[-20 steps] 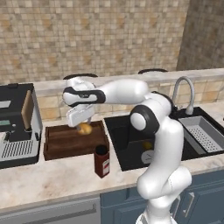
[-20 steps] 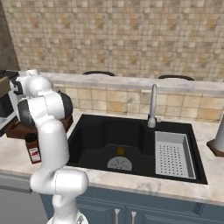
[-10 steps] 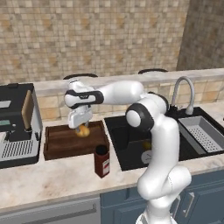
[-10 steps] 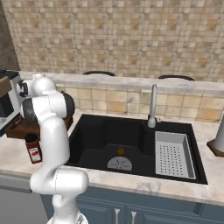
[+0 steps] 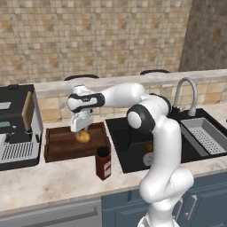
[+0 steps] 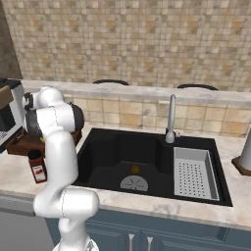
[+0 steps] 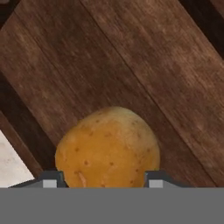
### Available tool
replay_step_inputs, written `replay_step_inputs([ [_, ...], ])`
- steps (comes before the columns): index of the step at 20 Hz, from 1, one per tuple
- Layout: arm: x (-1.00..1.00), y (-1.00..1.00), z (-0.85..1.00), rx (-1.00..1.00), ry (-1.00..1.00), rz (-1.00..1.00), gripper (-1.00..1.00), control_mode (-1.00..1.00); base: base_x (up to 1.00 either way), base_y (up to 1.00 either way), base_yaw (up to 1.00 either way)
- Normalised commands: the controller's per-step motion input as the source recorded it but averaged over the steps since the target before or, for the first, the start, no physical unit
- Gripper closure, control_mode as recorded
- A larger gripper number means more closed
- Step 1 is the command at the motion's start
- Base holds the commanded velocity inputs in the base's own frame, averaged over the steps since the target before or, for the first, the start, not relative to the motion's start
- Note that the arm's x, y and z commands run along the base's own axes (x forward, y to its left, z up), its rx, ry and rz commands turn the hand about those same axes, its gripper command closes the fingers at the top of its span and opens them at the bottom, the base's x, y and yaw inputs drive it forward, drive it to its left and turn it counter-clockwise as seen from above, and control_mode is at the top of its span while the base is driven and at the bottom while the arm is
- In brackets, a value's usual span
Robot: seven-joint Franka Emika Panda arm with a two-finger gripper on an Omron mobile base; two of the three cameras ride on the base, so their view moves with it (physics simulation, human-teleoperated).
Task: Pick up all produce items and place them in the sink. Turn on the sink faucet to wash them. Then turn the sink off and put them in the tray.
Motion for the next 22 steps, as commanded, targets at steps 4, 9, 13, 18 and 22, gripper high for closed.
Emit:
replay_step_inputs([
  [4, 0.0, 0.04, -0.11, 0.03, -0.04, 0.0, -1.0, -1.0, 0.0, 0.0, 0.0],
  [9, -0.2, 0.0, 0.16, 0.0, -0.07, 0.0, -1.0, -1.0, 0.0, 0.0, 0.0],
  [13, -0.51, 0.0, 0.58, 0.0, -0.1, -0.03, -1.0, -1.0, 0.0, 0.0, 0.0],
  [18, -0.46, -0.08, 0.76, 0.0, -0.09, -0.06, -1.0, -1.0, 0.0, 0.0, 0.0],
  [22, -0.03, -0.7, 0.73, 0.0, -0.01, -0.18, -1.0, -1.0, 0.0, 0.0, 0.0],
])
